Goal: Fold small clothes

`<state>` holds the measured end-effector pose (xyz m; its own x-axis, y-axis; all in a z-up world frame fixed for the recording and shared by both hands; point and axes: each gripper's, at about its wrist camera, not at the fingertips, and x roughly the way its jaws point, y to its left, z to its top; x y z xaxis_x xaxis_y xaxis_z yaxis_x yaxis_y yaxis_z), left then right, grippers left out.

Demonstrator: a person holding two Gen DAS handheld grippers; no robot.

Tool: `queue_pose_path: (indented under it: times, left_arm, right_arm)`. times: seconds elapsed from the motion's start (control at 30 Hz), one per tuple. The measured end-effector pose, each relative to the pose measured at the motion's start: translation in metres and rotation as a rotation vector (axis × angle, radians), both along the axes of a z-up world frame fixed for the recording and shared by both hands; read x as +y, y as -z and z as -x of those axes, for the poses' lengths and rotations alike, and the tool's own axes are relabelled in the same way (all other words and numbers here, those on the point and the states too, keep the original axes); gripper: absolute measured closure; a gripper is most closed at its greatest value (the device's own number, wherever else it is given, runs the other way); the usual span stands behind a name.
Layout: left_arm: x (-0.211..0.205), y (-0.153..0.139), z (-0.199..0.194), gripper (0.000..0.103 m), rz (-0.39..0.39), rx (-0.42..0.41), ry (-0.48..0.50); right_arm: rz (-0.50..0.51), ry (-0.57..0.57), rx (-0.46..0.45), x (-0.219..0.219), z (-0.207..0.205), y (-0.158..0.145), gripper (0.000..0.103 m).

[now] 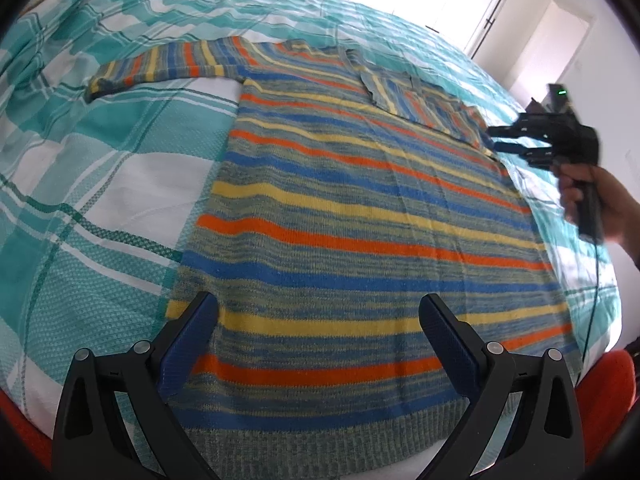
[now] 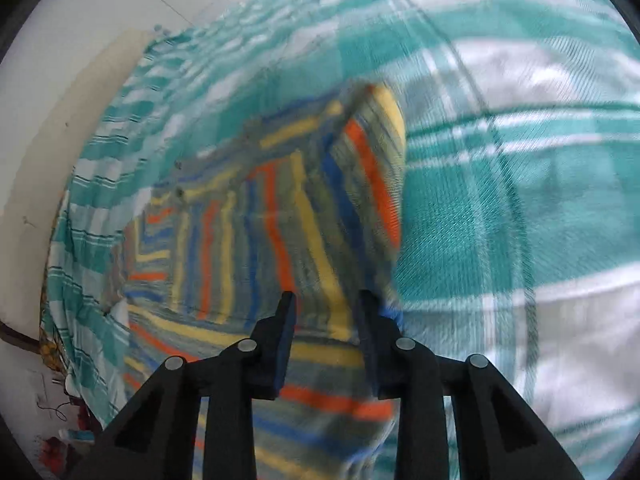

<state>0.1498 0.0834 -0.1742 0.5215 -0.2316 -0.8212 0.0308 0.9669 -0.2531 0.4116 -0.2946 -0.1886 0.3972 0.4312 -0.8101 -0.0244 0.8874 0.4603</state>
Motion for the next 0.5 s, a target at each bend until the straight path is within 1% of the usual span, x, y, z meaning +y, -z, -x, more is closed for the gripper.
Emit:
queue_pose_path:
  times: [0.03, 0.13, 0.2, 0.3, 0.37, 0.4, 0.43, 0.47, 0.5]
  left_arm:
    - [-0.001, 0.000, 0.000, 0.002, -0.003, -0.003, -0.001]
    - [-0.005, 0.001, 0.000, 0.002, -0.018, -0.005, 0.008]
    - [-0.008, 0.004, 0.000, 0.002, -0.044, 0.006, 0.020]
    - [-0.015, 0.010, 0.001, 0.002, -0.095, 0.014, 0.047]
    - [-0.020, 0.012, 0.003, 0.002, -0.133, 0.013, 0.068]
    - [-0.022, 0.012, 0.005, 0.002, -0.145, 0.012, 0.077]
    - [-0.023, 0.012, 0.007, 0.002, -0.157, 0.011, 0.085]
    - [-0.024, 0.012, 0.008, 0.002, -0.161, 0.010, 0.089]
    - [-0.024, 0.013, 0.010, 0.002, -0.162, 0.009, 0.092]
  right_arm:
    - [0.024, -0.028, -0.024, 0.004, 0.009, -0.009, 0.065]
    - [0.091, -0.137, -0.084, 0.028, 0.055, -0.029, 0.063]
    - [0.121, -0.189, -0.099, 0.042, 0.092, -0.033, 0.063]
    - [0.177, -0.239, -0.110, 0.062, 0.154, -0.029, 0.063]
    - [0.197, -0.237, -0.110, 0.065, 0.185, -0.028, 0.063]
    - [0.198, -0.222, -0.101, 0.068, 0.205, -0.024, 0.063]
    - [0.199, -0.207, -0.097, 0.070, 0.215, -0.023, 0.062]
    - [0.204, -0.184, -0.092, 0.072, 0.228, -0.020, 0.059]
    - [0.221, -0.161, -0.093, 0.076, 0.241, -0.018, 0.054]
